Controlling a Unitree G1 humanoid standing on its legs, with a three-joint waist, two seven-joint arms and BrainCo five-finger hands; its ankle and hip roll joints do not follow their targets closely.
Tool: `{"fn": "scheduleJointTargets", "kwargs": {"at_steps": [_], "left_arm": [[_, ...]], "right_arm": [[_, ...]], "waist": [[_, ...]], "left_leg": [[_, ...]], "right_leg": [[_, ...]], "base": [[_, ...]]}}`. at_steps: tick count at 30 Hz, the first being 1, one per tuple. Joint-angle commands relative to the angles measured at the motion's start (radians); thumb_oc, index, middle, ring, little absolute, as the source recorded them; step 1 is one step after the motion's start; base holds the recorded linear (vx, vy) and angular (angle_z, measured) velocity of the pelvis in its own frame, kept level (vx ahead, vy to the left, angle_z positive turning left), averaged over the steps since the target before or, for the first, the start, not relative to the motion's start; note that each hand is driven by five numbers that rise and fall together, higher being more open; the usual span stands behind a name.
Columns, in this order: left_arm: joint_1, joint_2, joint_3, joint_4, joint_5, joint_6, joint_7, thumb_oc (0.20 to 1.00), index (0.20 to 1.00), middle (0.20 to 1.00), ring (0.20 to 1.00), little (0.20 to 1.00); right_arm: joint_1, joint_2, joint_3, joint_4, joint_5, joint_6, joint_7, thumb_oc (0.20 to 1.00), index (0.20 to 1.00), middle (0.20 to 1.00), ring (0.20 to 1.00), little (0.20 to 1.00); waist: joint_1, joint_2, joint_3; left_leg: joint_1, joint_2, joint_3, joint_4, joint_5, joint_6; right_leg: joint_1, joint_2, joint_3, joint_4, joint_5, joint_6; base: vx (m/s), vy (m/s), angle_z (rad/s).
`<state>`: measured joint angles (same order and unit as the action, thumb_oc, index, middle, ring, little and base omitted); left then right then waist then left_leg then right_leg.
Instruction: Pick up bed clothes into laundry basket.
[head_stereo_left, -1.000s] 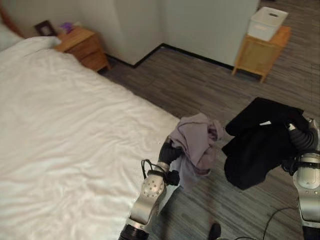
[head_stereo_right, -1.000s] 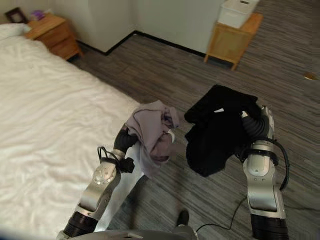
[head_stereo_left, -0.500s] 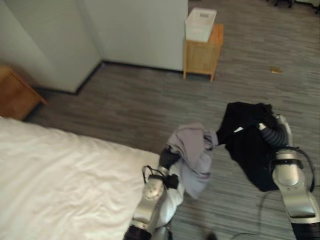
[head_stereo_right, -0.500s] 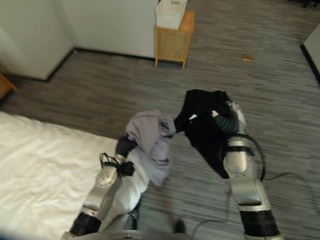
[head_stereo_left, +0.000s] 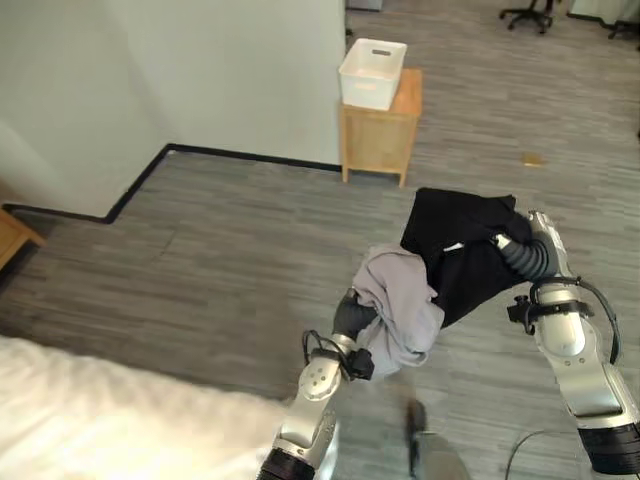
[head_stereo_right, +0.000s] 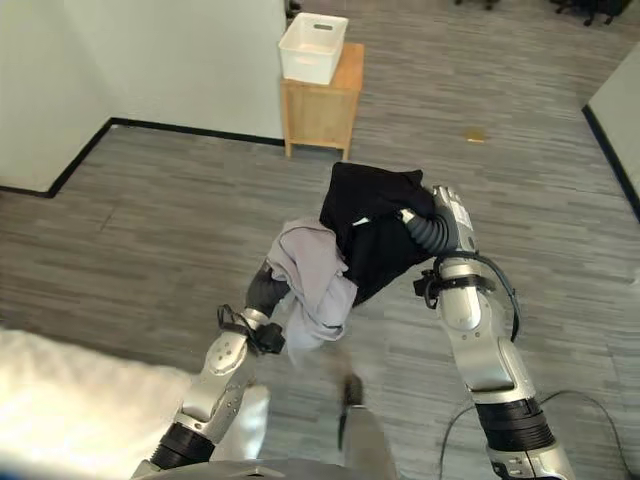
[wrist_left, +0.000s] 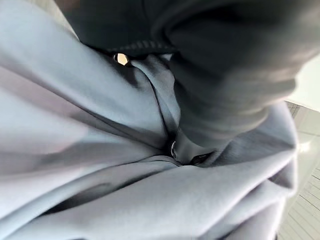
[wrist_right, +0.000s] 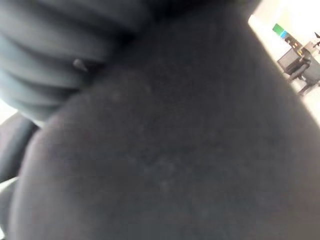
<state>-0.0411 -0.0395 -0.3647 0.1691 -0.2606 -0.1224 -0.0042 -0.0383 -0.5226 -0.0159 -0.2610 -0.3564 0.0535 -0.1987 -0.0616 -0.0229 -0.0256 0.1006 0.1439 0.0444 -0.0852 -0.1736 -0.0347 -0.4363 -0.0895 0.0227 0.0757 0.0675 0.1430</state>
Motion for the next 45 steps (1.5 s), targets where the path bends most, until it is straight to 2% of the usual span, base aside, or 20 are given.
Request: {"fn": "scheduleJointTargets", "kwargs": {"at_steps": [1, 3, 5, 9, 12, 13, 17, 18, 21, 25, 27, 30, 31, 33, 35, 36, 38, 41, 43, 45], "left_arm": [[-0.051, -0.078, -0.014, -0.043, 0.012, -0.070, -0.028, 0.200, 0.200, 0.200, 0.200, 0.200], [-0.042, -0.080, -0.010, -0.052, 0.009, -0.068, -0.035, 0.200, 0.200, 0.200, 0.200, 0.200], [-0.028, -0.089, -0.015, -0.040, 0.005, -0.068, -0.046, 0.200, 0.200, 0.200, 0.200, 0.200], [-0.004, -0.101, 0.005, -0.043, 0.009, -0.085, -0.036, 0.200, 0.200, 0.200, 0.200, 0.200], [0.000, -0.082, 0.013, -0.054, 0.025, -0.088, -0.033, 0.200, 0.200, 0.200, 0.200, 0.200], [0.012, -0.079, 0.017, -0.062, 0.025, -0.089, -0.040, 0.200, 0.200, 0.200, 0.200, 0.200], [0.021, -0.068, 0.034, -0.078, 0.014, -0.088, -0.053, 0.200, 0.200, 0.200, 0.200, 0.200], [0.026, -0.065, 0.044, -0.081, 0.000, -0.097, -0.052, 0.200, 0.200, 0.200, 0.200, 0.200], [0.038, -0.058, 0.040, -0.083, -0.009, -0.101, -0.058, 0.200, 0.200, 0.200, 0.200, 0.200], [0.065, -0.060, 0.054, -0.091, -0.012, -0.084, -0.060, 0.200, 0.200, 0.200, 0.200, 0.200], [0.071, -0.046, 0.039, -0.076, -0.009, -0.080, -0.075, 0.200, 0.200, 0.200, 0.200, 0.200], [0.020, -0.027, 0.028, -0.064, 0.020, -0.078, -0.046, 0.200, 0.200, 0.200, 0.200, 0.200], [-0.004, -0.022, 0.031, -0.060, 0.039, -0.079, -0.026, 0.200, 0.200, 0.200, 0.200, 0.200], [-0.023, -0.011, 0.026, -0.063, 0.059, -0.078, -0.019, 0.200, 0.200, 0.200, 0.200, 0.200], [-0.030, -0.009, 0.017, -0.063, 0.070, -0.076, -0.015, 0.200, 0.200, 0.200, 0.200, 0.200], [-0.068, -0.004, 0.007, -0.026, 0.102, -0.063, -0.002, 0.200, 0.200, 0.200, 0.200, 0.200], [-0.071, -0.002, 0.001, -0.015, 0.104, -0.063, -0.003, 0.200, 0.200, 0.200, 0.200, 0.200], [-0.075, -0.011, 0.001, 0.002, 0.106, -0.062, -0.005, 0.200, 0.200, 0.200, 0.200, 0.200], [-0.079, -0.028, -0.008, 0.018, 0.107, -0.050, -0.013, 0.200, 0.200, 0.200, 0.200, 0.200], [-0.086, -0.034, -0.006, 0.023, 0.106, -0.052, -0.016, 0.200, 0.200, 0.200, 0.200, 0.200]], "right_arm": [[-0.058, -0.032, -0.067, -0.034, -0.023, -0.030, -0.043, 0.200, 0.200, 0.200, 0.200, 0.200], [-0.040, -0.024, -0.062, -0.031, -0.033, -0.038, -0.049, 0.200, 0.200, 0.200, 0.200, 0.200], [-0.025, -0.013, -0.055, -0.022, -0.034, -0.039, -0.030, 0.200, 0.200, 0.200, 0.200, 0.200], [-0.047, -0.034, -0.020, -0.023, -0.029, -0.047, -0.003, 0.200, 0.200, 0.200, 0.200, 0.200], [-0.073, -0.032, 0.000, -0.019, -0.024, -0.042, 0.002, 0.200, 0.200, 0.200, 0.200, 0.200], [-0.084, -0.032, 0.017, -0.015, -0.033, -0.037, 0.000, 0.200, 0.200, 0.200, 0.200, 0.200], [-0.109, -0.029, 0.040, 0.008, -0.060, -0.037, -0.005, 0.200, 0.200, 0.200, 0.200, 0.200], [-0.130, -0.039, 0.057, 0.034, -0.074, -0.043, -0.011, 0.200, 0.200, 0.200, 0.200, 0.200], [-0.178, -0.031, 0.087, 0.076, -0.074, -0.031, -0.009, 0.200, 0.200, 0.200, 0.200, 0.200], [-0.201, 0.007, 0.121, 0.127, -0.105, -0.008, 0.022, 0.200, 0.200, 0.200, 0.200, 0.200], [-0.205, 0.022, 0.148, 0.167, -0.138, -0.019, 0.013, 0.200, 0.200, 0.200, 0.200, 0.200], [-0.230, 0.005, 0.153, 0.191, -0.149, -0.015, -0.002, 0.200, 0.200, 0.200, 0.200, 0.200], [-0.217, 0.000, 0.146, 0.179, -0.147, -0.015, -0.002, 0.200, 0.200, 0.200, 0.200, 0.200], [-0.198, -0.013, 0.139, 0.175, -0.147, -0.010, 0.009, 0.200, 0.200, 0.200, 0.200, 0.200], [-0.179, -0.013, 0.133, 0.176, -0.138, -0.008, 0.023, 0.200, 0.200, 0.200, 0.200, 0.200], [-0.094, 0.009, 0.093, 0.188, -0.101, 0.024, 0.064, 0.200, 0.200, 0.200, 0.200, 0.200], [-0.066, 0.015, 0.067, 0.184, -0.094, 0.043, 0.073, 0.200, 0.200, 0.200, 0.200, 0.200], [-0.013, 0.028, 0.042, 0.189, -0.084, 0.050, 0.074, 0.200, 0.200, 0.200, 0.200, 0.200], [-0.011, 0.018, 0.020, 0.215, -0.083, 0.046, 0.061, 0.200, 0.200, 0.200, 0.200, 0.200], [-0.017, 0.026, 0.022, 0.229, -0.090, 0.045, 0.049, 0.200, 0.200, 0.200, 0.200, 0.200]], "waist": [[0.008, 0.029, -0.040], [0.007, 0.024, -0.050], [-0.001, 0.021, -0.075], [0.006, 0.014, -0.026], [0.015, -0.011, -0.016], [0.031, -0.013, -0.005], [0.067, 0.004, -0.018], [0.104, 0.032, -0.027], [0.130, 0.033, -0.025], [0.153, 0.054, -0.054], [0.162, 0.028, -0.071], [0.150, 0.076, -0.052], [0.153, 0.102, -0.049], [0.145, 0.106, -0.049], [0.139, 0.100, -0.056], [0.098, 0.076, -0.058], [0.084, 0.065, -0.057], [0.058, 0.043, -0.059], [0.055, 0.032, -0.058], [0.052, 0.029, -0.058]], "left_leg": [[-0.026, -0.161, -0.016, -0.002, 0.098, 0.058], [0.035, -0.174, -0.020, -0.002, 0.040, 0.060], [0.100, -0.190, -0.032, -0.002, -0.011, 0.072], [-0.110, -0.162, 0.048, 0.667, 0.148, -0.098], [-0.270, -0.145, 0.053, 0.810, 0.151, -0.098], [-0.358, -0.099, 0.079, 0.757, 0.125, -0.075], [-0.375, -0.114, 0.081, 0.409, 0.143, -0.016], [-0.384, -0.104, 0.045, 0.113, 0.266, -0.018], [-0.469, -0.084, 0.060, -0.002, 0.339, -0.039], [-0.415, -0.091, 0.055, -0.002, 0.376, -0.002], [-0.319, -0.117, 0.056, -0.002, 0.407, 0.028], [-0.234, -0.050, 0.069, -0.002, 0.384, 0.025], [-0.226, -0.015, 0.084, -0.002, 0.386, 0.018], [-0.207, -0.006, 0.108, -0.002, 0.367, 0.012], [-0.207, -0.012, 0.109, -0.002, 0.355, 0.014], [-0.186, -0.048, 0.102, -0.002, 0.308, 0.019], [-0.166, -0.056, 0.093, -0.002, 0.285, 0.016], [-0.116, -0.084, 0.079, -0.002, 0.229, 0.020], [-0.048, -0.085, 0.078, -0.002, 0.159, 0.009], [-0.021, -0.087, 0.086, -0.002, 0.132, 0.003]], "right_leg": [[0.076, 0.041, -0.145, -0.163, 0.106, -0.048], [0.052, 0.024, -0.226, -0.163, 0.130, -0.051], [0.093, 0.023, -0.243, -0.163, 0.153, -0.107], [0.317, -0.009, -0.299, -0.163, 0.094, -0.086], [0.345, -0.023, -0.291, -0.163, 0.056, -0.100], [0.375, -0.028, -0.277, -0.163, 0.025, -0.108], [0.405, -0.007, -0.241, -0.163, -0.022, -0.114], [0.450, 0.022, -0.224, -0.163, -0.068, -0.119], [0.545, 0.041, -0.196, -0.163, -0.140, -0.134], [0.646, 0.071, -0.125, -0.163, -0.199, -0.132], [0.680, 0.045, -0.128, 0.065, -0.179, -0.030], [0.402, 0.046, -0.124, 0.608, -0.103, 0.079], [0.258, 0.091, -0.127, 0.810, -0.092, 0.068], [0.119, 0.080, -0.148, 0.920, -0.135, 0.055], [0.081, 0.068, -0.161, 0.904, -0.156, 0.041], [0.059, 0.090, -0.148, 0.634, -0.193, -0.020], [0.124, 0.074, -0.167, 0.429, -0.186, -0.040], [0.153, 0.060, -0.155, 0.115, -0.078, -0.080], [0.159, -0.059, -0.274, -0.154, 0.073, -0.043], [0.153, -0.080, -0.310, -0.163, 0.094, -0.036]], "base": [[0.36, -0.136, -0.12], [0.46, -0.162, -0.23], [0.67, -0.235, 0.06], [0.48, -0.258, 0.09], [0.27, -0.162, 0.12], [0.34, -0.106, -0.13], [0.48, -0.034, -0.20], [0.42, 0.014, -0.30], [0.69, -0.048, -0.39], [0.67, -0.006, -0.22], [0.73, 0.045, -0.36], [0.33, -0.029, -0.09], [0.20, -0.056, -0.17], [0.21, -0.045, -0.31], [0.32, -0.073, 0.15], [0.39, -0.111, 0.33], [0.38, -0.142, 0.25], [0.39, -0.201, 0.34], [0.52, -0.338, 0.39], [0.39, -0.236, 0.04]]}}
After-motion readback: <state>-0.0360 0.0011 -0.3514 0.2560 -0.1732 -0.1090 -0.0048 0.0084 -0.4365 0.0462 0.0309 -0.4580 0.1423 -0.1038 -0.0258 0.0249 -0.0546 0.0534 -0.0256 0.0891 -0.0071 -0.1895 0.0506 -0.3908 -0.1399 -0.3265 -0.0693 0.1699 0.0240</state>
